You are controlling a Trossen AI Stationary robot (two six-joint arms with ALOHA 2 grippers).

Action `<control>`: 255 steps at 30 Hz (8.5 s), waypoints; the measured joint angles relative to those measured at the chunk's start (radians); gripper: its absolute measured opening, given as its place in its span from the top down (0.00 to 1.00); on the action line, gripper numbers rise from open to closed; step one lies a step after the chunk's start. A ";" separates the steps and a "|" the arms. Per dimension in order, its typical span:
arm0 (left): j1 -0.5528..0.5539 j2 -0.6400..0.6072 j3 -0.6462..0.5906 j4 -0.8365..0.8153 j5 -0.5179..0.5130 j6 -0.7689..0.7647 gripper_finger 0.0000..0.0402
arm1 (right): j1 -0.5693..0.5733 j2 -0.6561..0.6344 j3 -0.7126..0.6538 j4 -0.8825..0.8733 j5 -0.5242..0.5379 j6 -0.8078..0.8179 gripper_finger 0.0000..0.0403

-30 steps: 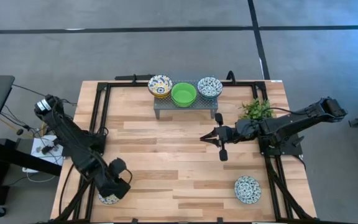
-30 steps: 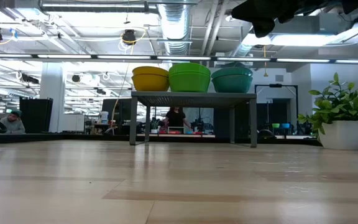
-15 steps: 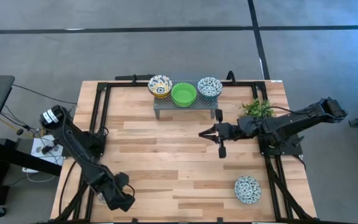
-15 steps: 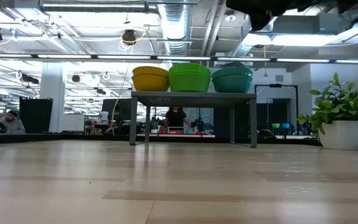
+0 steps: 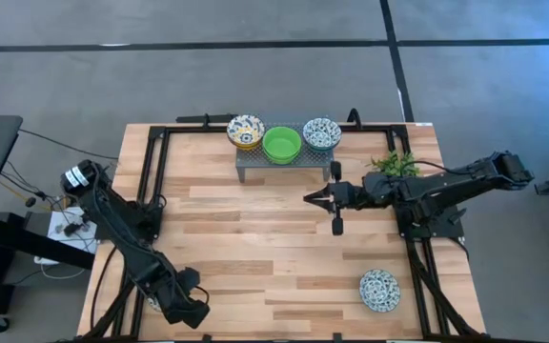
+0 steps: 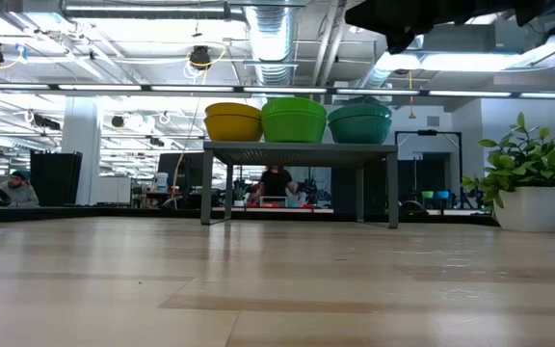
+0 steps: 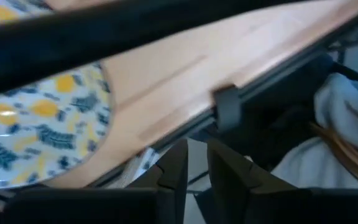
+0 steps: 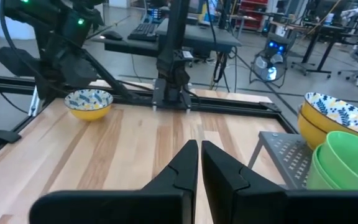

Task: Pick & Place Mini bowls
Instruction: Stack the yellow patterned bowl on top of the yellow patterned bowls on the shelf, then stack the green patterned bowl on top of the green patterned bowls on the shelf

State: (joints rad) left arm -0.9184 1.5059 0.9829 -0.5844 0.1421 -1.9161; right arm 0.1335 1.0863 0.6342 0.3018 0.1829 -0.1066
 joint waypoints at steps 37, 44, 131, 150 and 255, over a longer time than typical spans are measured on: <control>0.055 -0.002 -0.146 -0.091 0.058 0.308 0.90 | -0.005 0.000 0.000 -0.001 0.000 -0.025 0.96; 0.144 0.001 -0.051 -0.068 -0.037 0.562 0.91 | -0.005 0.000 0.000 -0.001 0.000 0.058 0.96; 1.212 -0.077 0.320 -0.192 -0.512 2.373 0.96 | -0.064 0.000 0.025 -0.094 0.001 0.028 0.96; 1.240 -0.071 0.320 -0.102 -0.481 2.406 0.96 | -0.064 0.000 0.025 -0.082 0.001 0.019 0.96; 0.678 -0.130 -0.156 0.375 -0.354 1.885 0.77 | 0.657 0.253 0.024 -1.024 -0.322 1.484 0.77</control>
State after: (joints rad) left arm -0.2401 1.3754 0.8265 -0.2095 -0.2115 -0.0311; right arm 0.7904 1.3389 0.6586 -0.7217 -0.1389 1.3776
